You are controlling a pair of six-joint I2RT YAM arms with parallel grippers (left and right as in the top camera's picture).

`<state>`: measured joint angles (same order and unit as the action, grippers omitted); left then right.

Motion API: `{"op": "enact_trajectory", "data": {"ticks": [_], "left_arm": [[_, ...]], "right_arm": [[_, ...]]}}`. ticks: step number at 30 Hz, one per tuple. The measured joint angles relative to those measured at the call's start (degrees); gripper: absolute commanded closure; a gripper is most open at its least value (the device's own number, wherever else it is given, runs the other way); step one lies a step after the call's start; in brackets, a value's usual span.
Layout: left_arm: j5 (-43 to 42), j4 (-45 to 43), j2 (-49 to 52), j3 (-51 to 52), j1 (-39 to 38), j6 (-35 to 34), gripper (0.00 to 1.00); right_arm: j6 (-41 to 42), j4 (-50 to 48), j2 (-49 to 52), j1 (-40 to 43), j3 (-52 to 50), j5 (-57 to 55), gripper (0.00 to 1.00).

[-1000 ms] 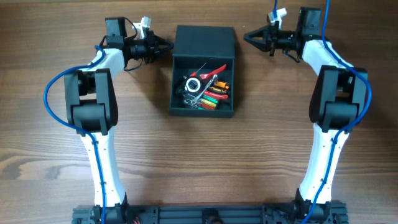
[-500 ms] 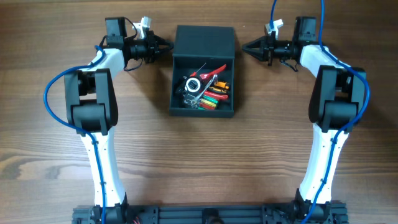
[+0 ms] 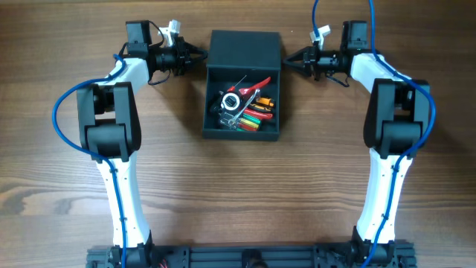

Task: Pack container
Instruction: 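Grip the lid edges with both grippers and fold it down shut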

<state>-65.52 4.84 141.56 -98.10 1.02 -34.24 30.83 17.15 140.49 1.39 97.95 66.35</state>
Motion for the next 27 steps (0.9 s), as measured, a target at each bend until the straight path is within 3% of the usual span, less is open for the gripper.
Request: {"op": "enact_trajectory", "data": {"ticks": [11, 19, 27], "left_arm": [[-0.04, -0.22, 0.00, 0.00, -0.02, -0.17, 0.96], [-2.45, -3.63, 0.11, 0.00, -1.01, -0.68, 0.96], [-3.91, -3.63, 0.11, 0.00, -1.86, -0.83, 0.96]], "right_arm": [[-2.08, -0.11, 0.00, -2.36, 0.00, -3.17, 0.96], [-2.14, -7.63, 0.00, -2.82, 0.00, 2.99, 0.96], [-0.37, -8.70, 0.00, -2.69, 0.00, 6.12, 0.96]]}}
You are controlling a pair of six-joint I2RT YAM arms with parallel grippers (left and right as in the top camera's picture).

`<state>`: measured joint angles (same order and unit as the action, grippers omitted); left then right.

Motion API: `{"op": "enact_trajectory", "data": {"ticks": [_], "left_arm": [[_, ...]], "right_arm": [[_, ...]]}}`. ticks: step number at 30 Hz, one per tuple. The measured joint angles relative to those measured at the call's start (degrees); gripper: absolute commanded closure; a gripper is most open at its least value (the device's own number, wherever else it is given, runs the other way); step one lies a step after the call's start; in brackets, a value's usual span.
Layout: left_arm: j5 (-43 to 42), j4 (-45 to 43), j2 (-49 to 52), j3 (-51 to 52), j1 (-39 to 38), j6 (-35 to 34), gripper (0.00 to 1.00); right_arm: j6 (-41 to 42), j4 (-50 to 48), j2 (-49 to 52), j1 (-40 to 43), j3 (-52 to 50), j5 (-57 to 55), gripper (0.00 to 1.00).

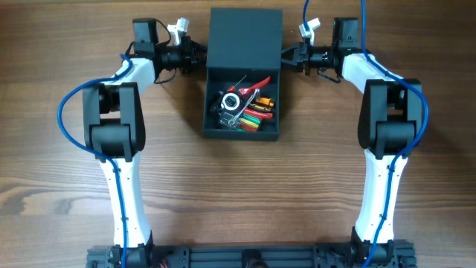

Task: Pack container
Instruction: 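Grip the lid edges with both grippers and fold it down shut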

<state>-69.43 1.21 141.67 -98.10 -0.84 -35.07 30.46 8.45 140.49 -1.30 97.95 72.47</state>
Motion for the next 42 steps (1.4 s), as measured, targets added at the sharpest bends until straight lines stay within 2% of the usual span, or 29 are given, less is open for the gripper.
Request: {"op": "enact_trajectory", "data": {"ticks": [23, 28, 34, 37, 42], "left_arm": [[-0.39, -0.07, -3.72, 0.00, 0.17, 0.28, 0.97], [-1.20, -0.07, -5.25, 0.00, 0.13, 0.31, 0.96], [-1.68, 0.33, -8.50, 0.00, 0.13, 0.48, 0.96], [-1.64, 5.05, -10.40, 0.00, 0.04, 2.05, 0.97], [1.60, 21.77, -14.23, -0.13, -0.83, 11.23, 0.96]], "right_arm": [[2.32, 2.62, -1.95, -0.20, 0.02, 0.35, 0.96], [2.01, 6.95, -4.83, -0.28, 0.09, -0.57, 0.96], [-2.97, 19.21, -8.13, -0.42, 0.24, -3.76, 0.96], [-6.69, 24.83, -10.27, -0.55, 0.24, -6.10, 0.96], [-12.63, 32.98, -15.30, -0.72, 0.28, -10.82, 0.96]]}}
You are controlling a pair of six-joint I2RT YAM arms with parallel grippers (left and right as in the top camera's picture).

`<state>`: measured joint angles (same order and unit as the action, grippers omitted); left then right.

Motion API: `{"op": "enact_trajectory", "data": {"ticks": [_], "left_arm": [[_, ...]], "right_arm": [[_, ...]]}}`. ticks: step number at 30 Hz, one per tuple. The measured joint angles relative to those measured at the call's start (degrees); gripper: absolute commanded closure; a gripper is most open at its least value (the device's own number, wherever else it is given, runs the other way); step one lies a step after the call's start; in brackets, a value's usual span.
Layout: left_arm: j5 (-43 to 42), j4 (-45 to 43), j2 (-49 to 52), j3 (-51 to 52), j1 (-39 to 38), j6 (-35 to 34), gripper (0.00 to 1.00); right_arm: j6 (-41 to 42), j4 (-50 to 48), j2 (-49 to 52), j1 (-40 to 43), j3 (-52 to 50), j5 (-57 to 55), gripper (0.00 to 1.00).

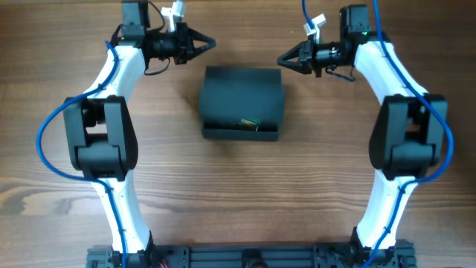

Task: Pack container
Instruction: 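Grip the lid edges with both grippers and fold it down shut, then press down on the closed lid with the right gripper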

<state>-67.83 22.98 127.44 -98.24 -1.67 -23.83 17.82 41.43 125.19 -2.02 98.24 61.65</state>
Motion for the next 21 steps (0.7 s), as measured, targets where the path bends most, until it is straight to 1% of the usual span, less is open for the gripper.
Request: {"op": "enact_trajectory", "data": {"ticks": [1, 6, 9, 12, 14, 16, 21], "left_arm": [[1.36, 3.96, -1.01, 0.00, -0.48, 2.47, 0.96], [7.17, 15.47, -4.94, 0.02, -2.47, 11.72, 0.96], [13.84, 20.92, -7.30, 0.02, -2.71, 17.00, 0.96], [21.77, 23.34, -9.57, 0.02, -2.38, 20.57, 0.96], [25.88, 23.76, -11.19, 0.02, -2.08, 21.70, 0.96], [32.13, 24.63, -13.57, 0.02, -1.55, 22.56, 0.96], [50.53, 26.51, -20.55, 0.02, -0.52, 23.56, 0.95]], "right_arm": [[-1.36, 2.03, -1.42, 0.00, 0.00, -1.14, 0.96], [-6.64, 10.84, -7.58, -0.09, 0.09, -7.21, 0.95], [-10.12, 15.89, -11.39, -0.59, 0.11, -13.90, 0.94], [-13.38, 17.46, -15.76, -2.08, 0.11, -20.81, 0.93], [-14.69, 18.16, -18.25, -3.30, 0.11, -23.89, 0.91], [-15.93, 19.85, -21.11, -4.90, 0.11, -27.17, 0.91], [-18.64, 27.21, -27.98, -10.47, 0.11, -35.21, 0.95]]}}
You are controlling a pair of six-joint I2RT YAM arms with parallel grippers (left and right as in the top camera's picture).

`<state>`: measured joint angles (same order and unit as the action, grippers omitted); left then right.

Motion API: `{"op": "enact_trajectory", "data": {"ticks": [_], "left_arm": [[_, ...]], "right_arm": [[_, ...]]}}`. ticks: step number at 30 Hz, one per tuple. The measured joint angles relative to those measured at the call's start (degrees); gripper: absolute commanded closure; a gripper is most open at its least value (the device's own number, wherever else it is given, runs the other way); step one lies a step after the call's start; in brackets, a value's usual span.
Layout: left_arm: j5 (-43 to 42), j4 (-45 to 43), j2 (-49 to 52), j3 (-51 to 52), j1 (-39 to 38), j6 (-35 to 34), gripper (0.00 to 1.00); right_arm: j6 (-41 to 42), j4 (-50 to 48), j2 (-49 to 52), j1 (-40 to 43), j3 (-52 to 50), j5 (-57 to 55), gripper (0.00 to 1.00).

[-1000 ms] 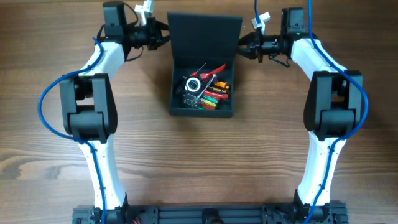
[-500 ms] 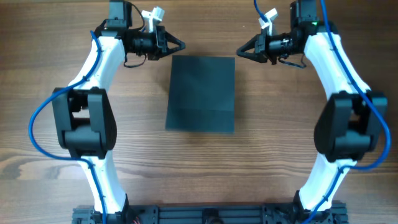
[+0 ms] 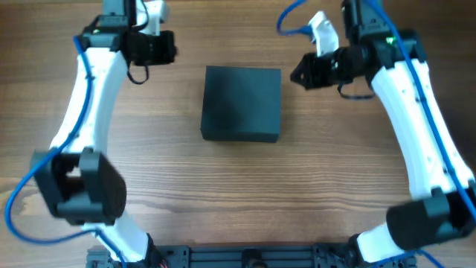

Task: Pack container
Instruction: 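Press down on the closed lid with the right gripper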

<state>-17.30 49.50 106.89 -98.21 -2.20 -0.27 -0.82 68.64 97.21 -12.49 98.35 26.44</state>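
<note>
A dark box (image 3: 242, 103) sits in the middle of the wooden table with its lid down flat, hiding whatever is inside. My left gripper (image 3: 168, 46) hangs above and left of the box, well clear of it; its jaws are blurred. My right gripper (image 3: 297, 74) is just off the box's upper right corner, apart from it, with nothing between its fingers; how far they are parted does not show.
The wooden table (image 3: 238, 193) surrounds the box on all sides. The arms' base rail (image 3: 245, 259) runs along the near edge. Blue cables loop off both arms.
The lid, which was tilted with a slit of tools showing at the front, now lies flat on the box. Both arms have lifted and swung outward from the box.
The box stood open with its lid back and tools inside, my grippers either side of the lid. They then touched the lid's sides. Later the lid was almost down with both grippers open behind it. Now the box is closed and the arms are clear.
</note>
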Motion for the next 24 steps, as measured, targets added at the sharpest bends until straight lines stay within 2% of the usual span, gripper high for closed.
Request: {"op": "enact_trajectory", "data": {"ticks": [3, 8, 13, 24], "left_arm": [[8.76, 0.57, -3.10, 0.00, 0.07, 0.02, 0.96], [14.58, 1.18, -3.61, 0.00, 0.07, 0.00, 0.96], [16.59, 1.38, -3.61, 0.00, 0.07, -0.02, 0.96], [17.07, 1.57, -3.61, 0.00, 0.07, -0.02, 0.96]], "right_arm": [[-0.74, 3.30, -1.88, -4.02, 0.04, -3.85, 0.96], [1.27, 2.60, -0.72, -9.22, 0.04, -10.14, 0.96], [5.40, -2.56, 4.74, -10.88, 0.02, -13.27, 0.96], [7.04, -6.14, 17.16, -12.98, -0.07, -14.10, 0.96]]}}
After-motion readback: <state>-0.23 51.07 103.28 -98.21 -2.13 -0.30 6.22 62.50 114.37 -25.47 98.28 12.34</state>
